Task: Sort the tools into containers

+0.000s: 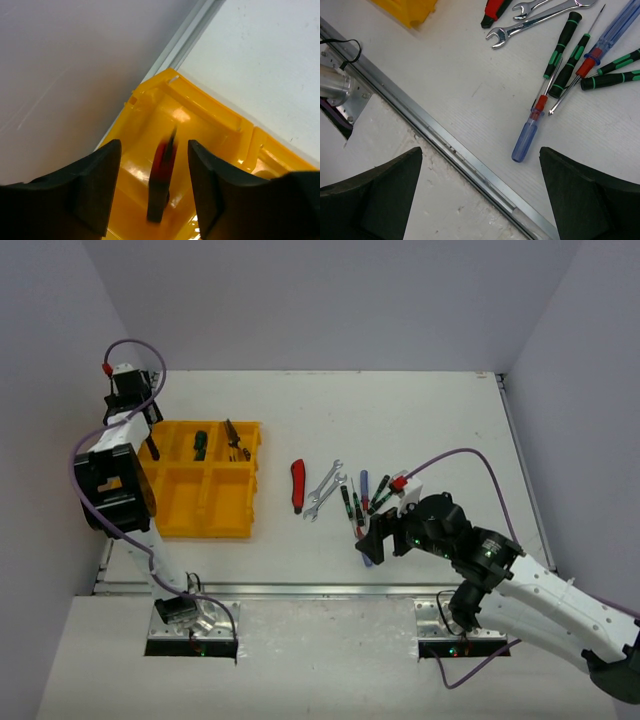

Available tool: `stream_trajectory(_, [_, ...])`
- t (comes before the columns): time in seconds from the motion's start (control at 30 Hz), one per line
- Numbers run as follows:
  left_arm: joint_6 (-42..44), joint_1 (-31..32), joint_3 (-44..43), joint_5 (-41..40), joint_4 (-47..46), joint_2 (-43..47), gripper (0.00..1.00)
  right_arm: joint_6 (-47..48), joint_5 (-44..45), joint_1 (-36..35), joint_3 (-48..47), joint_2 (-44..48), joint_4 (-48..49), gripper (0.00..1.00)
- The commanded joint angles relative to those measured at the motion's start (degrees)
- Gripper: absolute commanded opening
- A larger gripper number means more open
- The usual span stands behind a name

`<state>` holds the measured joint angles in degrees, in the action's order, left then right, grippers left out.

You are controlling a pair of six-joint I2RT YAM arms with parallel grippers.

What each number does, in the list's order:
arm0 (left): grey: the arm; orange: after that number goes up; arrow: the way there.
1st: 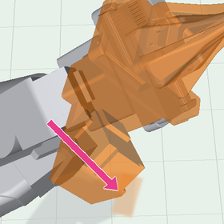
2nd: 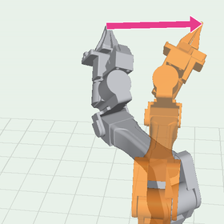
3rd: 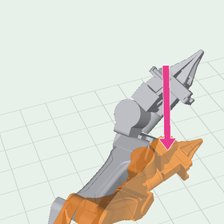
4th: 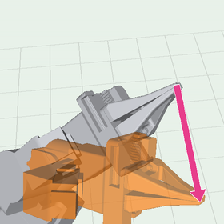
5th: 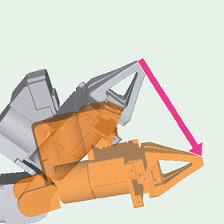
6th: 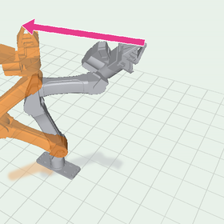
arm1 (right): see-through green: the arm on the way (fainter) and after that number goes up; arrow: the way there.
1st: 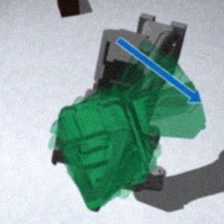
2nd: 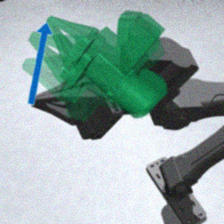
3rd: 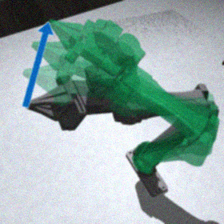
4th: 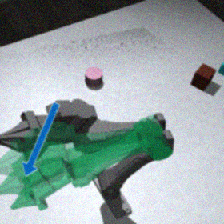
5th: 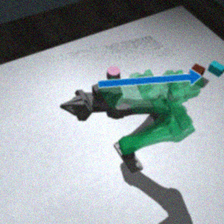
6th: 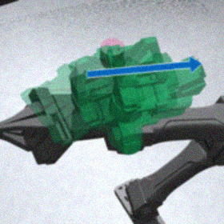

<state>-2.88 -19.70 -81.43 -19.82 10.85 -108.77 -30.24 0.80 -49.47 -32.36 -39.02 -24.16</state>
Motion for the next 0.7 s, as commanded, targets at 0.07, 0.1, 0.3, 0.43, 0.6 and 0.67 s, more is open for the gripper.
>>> stream_trajectory(0.07, [-8.80,-0.33,-5.27,-1.65,3.91,5.14,0.91,0.48,1.24,0.08,-1.09,-3.60,3.15,0.99])
stream_trajectory(0.1, [-10.37,-0.34,-6.36,-2.09,5.83,6.32,0.95,0.20,1.66,0.08,-1.45,-4.73,3.18,0.99])
stream_trajectory(0.3, [-24.01,-0.25,-6.30,4.71,17.84,25.32,1.00,-6.74,6.31,-0.01,-9.66,-20.61,2.87,0.99])
stream_trajectory(0.43, [-26.47,0.41,9.21,18.69,16.31,44.09,1.00,-11.36,7.58,-0.22,-19.26,-36.73,3.86,0.99])
stream_trajectory(0.6, [-24.45,0.98,29.42,27.85,14.62,65.35,1.00,-12.36,16.08,-2.60,-33.71,-54.11,1.67,0.98])
stream_trajectory(0.67, [-22.82,1.45,32.98,29.25,15.97,71.69,1.00,-11.60,18.23,-3.12,-41.58,-61.24,0.34,0.96])
